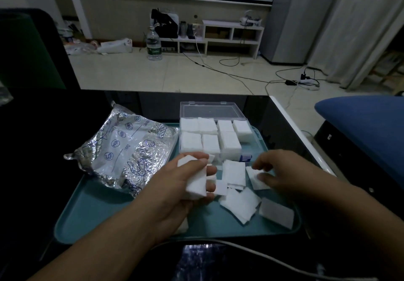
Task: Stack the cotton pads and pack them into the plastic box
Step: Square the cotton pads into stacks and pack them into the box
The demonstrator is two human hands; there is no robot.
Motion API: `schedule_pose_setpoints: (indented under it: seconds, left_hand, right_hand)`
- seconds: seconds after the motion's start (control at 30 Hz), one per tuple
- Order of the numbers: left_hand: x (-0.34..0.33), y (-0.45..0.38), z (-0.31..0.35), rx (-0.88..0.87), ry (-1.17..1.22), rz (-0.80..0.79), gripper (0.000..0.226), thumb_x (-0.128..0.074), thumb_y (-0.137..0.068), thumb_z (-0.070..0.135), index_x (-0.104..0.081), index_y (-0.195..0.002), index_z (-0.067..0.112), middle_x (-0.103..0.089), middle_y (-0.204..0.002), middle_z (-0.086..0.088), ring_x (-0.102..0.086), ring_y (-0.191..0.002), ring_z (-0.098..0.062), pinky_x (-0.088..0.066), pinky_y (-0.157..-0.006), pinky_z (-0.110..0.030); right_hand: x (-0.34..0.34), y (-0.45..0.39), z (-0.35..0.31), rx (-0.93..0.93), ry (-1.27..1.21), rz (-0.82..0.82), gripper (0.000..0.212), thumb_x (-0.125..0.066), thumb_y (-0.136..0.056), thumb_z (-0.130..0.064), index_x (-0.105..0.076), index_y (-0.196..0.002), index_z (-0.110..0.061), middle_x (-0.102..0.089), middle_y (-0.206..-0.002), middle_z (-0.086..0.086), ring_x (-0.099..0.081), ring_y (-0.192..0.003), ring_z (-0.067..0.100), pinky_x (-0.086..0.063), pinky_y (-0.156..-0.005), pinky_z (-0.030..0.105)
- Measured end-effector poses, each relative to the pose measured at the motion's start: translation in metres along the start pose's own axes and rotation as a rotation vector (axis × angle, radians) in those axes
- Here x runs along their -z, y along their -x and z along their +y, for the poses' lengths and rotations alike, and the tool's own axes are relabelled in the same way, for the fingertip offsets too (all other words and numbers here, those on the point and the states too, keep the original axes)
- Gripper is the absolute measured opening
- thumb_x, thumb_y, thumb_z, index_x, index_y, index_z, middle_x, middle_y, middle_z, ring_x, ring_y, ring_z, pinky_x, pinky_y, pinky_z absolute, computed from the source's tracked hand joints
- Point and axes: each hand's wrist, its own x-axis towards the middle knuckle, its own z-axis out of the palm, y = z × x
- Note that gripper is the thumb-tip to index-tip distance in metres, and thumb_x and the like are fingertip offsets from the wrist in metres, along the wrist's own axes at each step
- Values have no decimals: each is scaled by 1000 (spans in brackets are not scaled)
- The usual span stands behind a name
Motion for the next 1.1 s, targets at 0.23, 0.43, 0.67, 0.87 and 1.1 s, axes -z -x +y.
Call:
schedule_pose_setpoints:
  seconds: [0.23,0.43,0.67,0.87,1.1]
  left_hand:
    - [-1,2,4,104,91,-8,38,-51,-94,38,-63,-101,3,-65,-78,-18,-55,-52,-25,-51,-49,-31]
    - [2,0,5,76,112,-48,40,-44,-98,36,-62,-106,2,-67,-79,-18,-58,-53,-26,-53,-48,-33]
    - [3,0,2,56,86,-54,42,-45,-96,39,-63,-109,4,-70,-81,-17,-63,-58,-27,-54,-51,-35]
    - [0,0,1,52,41,-44,39,-45,-96,38,-64,-108,6,-69,-86,-17,-64,-62,-28,-55,-53,-35]
    - [-4,4,-1,45,23,-124,37,-49,-91,35,-64,-114,10,-73,-92,-20,-71,-69,-32,-61,-60,-40]
  right_hand:
    - [-18,-18,-2,-83,222,-50,54,-66,-88,-30,-47,-139,-27,-46,-140,0,-45,-126,21,-38,-104,33]
    - [-17,-20,-5,-186,132,-80,55,-73,-82,-26,-50,-132,-24,-54,-130,2,-53,-113,20,-46,-92,29]
    - [4,-11,1,-122,-229,28,5,-62,-93,-23,-65,-90,-26,-67,-95,-1,-63,-84,9,-52,-70,22]
    - [32,28,-31,140,-922,76,27,-76,-64,-20,-71,-89,-12,-75,-84,6,-68,-74,15,-50,-67,26]
    - [-7,16,-62,159,-1083,88,15,-70,-83,-5,-71,-97,-1,-76,-92,8,-72,-83,12,-55,-70,18]
